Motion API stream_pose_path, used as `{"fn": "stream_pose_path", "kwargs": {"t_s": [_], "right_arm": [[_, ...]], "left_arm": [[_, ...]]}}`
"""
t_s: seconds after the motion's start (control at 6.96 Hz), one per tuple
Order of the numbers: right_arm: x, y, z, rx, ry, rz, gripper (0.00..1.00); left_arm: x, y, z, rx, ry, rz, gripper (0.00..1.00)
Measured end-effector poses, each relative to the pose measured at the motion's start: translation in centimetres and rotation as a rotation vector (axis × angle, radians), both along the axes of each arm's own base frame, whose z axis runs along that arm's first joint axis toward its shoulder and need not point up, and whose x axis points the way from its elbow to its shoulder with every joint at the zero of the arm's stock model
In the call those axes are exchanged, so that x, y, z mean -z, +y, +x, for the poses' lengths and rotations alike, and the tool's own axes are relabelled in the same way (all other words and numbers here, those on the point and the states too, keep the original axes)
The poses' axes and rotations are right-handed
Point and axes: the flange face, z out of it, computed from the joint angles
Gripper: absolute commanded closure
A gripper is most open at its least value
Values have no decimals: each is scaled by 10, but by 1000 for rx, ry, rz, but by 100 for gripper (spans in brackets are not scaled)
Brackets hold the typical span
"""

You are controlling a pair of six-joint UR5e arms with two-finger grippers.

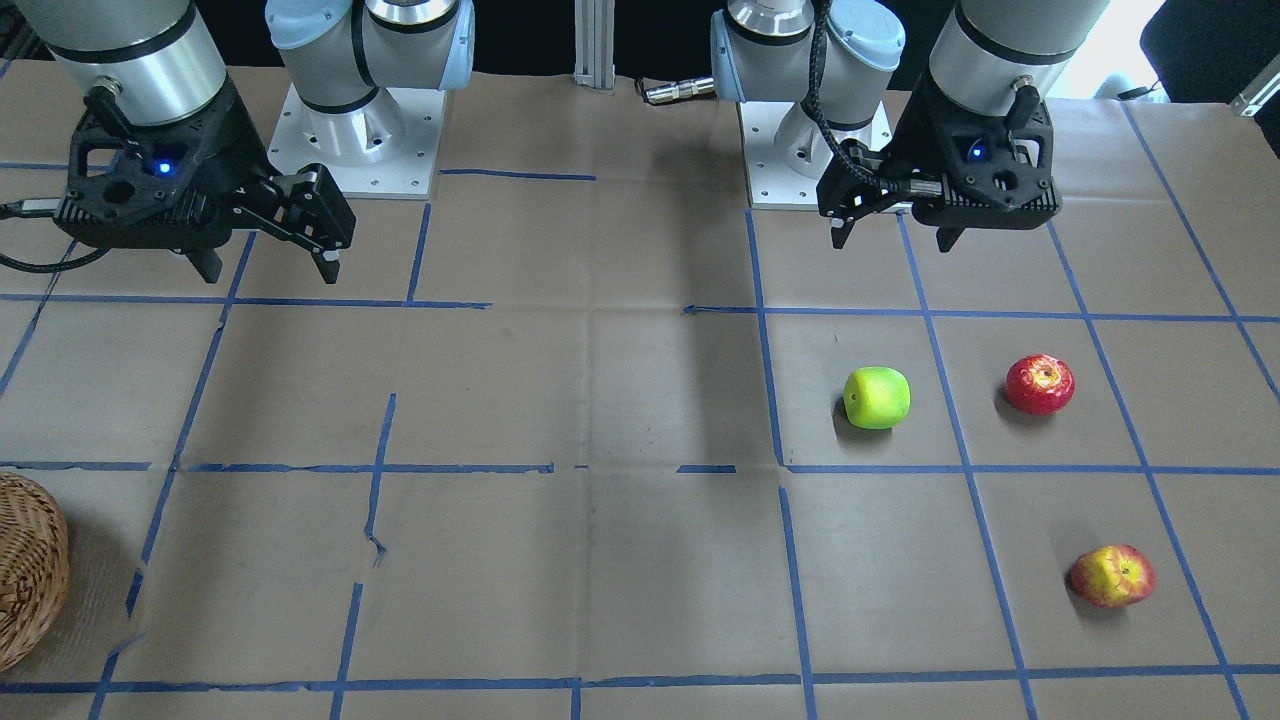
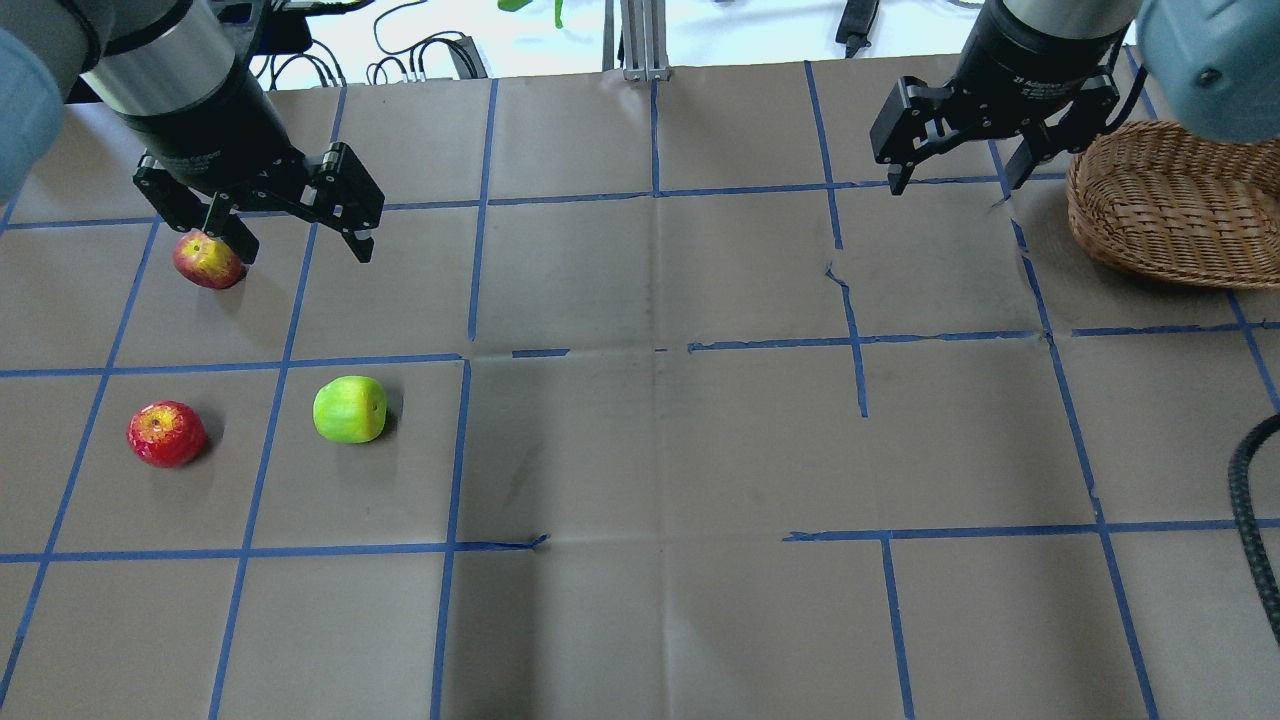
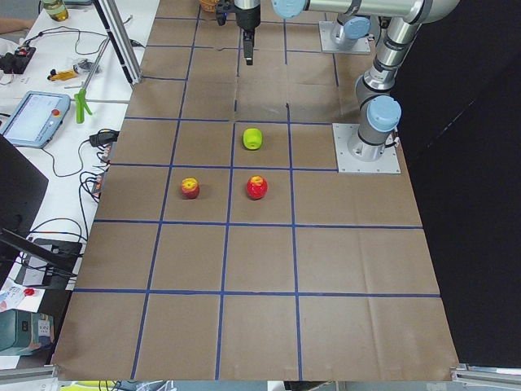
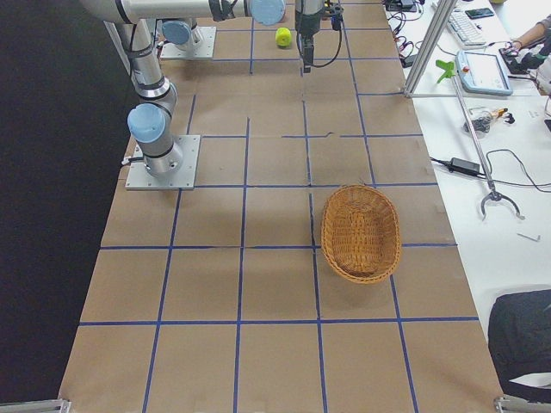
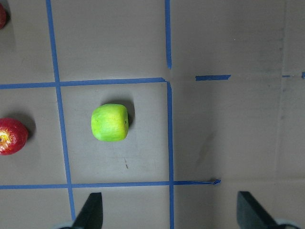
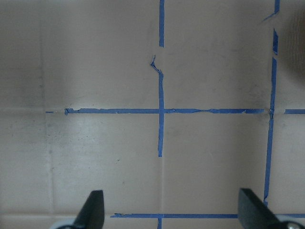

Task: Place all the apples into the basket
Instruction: 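Move the left gripper down over the green apple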

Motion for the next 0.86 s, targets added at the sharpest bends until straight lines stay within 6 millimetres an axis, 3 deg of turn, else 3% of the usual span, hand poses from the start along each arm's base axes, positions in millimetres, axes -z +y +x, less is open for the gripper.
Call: {"fn": "stream_pose_path", "kwargs": {"t_s": [0.29, 0.57, 0.86], "right_arm": [[0, 0, 0, 0, 0, 0, 0], [0, 0, 0, 0, 0, 0, 0], [0, 0, 0, 0, 0, 0, 0]], "left_arm": [[-1, 1, -1, 2, 3, 0, 1], [13, -10, 13, -18, 5, 21, 1], [69, -40, 45, -9, 15, 84, 3]]}}
